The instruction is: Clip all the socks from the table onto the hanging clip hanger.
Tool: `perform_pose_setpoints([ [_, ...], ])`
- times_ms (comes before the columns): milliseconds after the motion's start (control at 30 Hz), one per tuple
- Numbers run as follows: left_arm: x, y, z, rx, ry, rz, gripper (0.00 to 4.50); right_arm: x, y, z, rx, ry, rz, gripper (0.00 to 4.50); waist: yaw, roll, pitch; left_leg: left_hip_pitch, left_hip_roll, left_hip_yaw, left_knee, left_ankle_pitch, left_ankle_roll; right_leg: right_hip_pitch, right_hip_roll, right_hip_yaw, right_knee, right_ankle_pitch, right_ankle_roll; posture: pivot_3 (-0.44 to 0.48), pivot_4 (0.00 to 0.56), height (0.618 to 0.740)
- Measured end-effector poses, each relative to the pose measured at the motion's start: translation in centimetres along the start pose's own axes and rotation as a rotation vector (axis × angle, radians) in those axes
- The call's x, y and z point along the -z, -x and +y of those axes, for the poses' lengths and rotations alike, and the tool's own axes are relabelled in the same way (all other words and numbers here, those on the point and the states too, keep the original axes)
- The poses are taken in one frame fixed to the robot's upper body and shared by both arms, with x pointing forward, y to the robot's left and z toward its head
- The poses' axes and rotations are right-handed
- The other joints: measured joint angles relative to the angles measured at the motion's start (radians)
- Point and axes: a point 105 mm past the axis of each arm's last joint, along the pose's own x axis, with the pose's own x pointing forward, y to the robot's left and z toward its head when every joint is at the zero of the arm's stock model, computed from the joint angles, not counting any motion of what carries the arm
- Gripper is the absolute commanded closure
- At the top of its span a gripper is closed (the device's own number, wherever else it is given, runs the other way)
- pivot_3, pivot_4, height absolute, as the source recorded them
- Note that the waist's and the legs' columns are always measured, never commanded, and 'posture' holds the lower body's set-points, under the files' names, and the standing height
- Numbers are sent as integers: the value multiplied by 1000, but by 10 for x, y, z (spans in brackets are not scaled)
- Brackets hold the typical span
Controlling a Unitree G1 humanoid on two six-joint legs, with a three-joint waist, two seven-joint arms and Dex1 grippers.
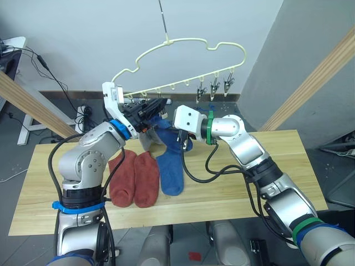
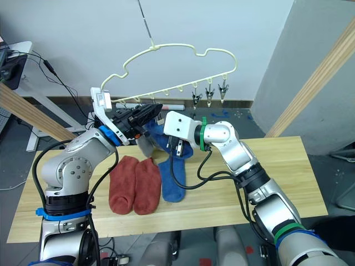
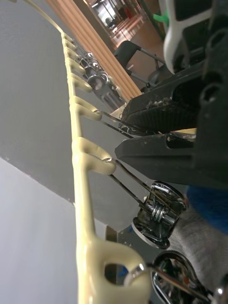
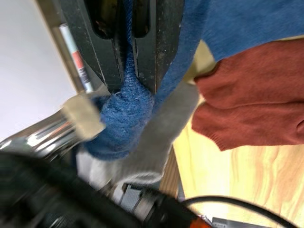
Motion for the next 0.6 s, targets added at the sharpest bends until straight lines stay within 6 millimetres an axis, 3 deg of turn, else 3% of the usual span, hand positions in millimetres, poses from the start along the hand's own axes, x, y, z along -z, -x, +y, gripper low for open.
perform_pose_setpoints([
  [400,-1,4,-1,-4,-6,-4,4327,-6,-2,-3,21,0,-17,4500,0,0,0,0,0,0,0,0,0,0,0,0,0,0,0,-103,324,740],
  [533,2,5,-1,-5,-1,5,3086,-7,-3,-3,24,-9,-20,4500,0,0,0,0,0,0,0,0,0,0,0,0,0,0,0,-103,324,740],
  [600,14,8,1,-14,25,53,2401,-10,-2,-8,46,-8,-28,4500,-1,0,0,0,0,0,0,0,0,0,0,0,0,0,0,-103,324,740],
])
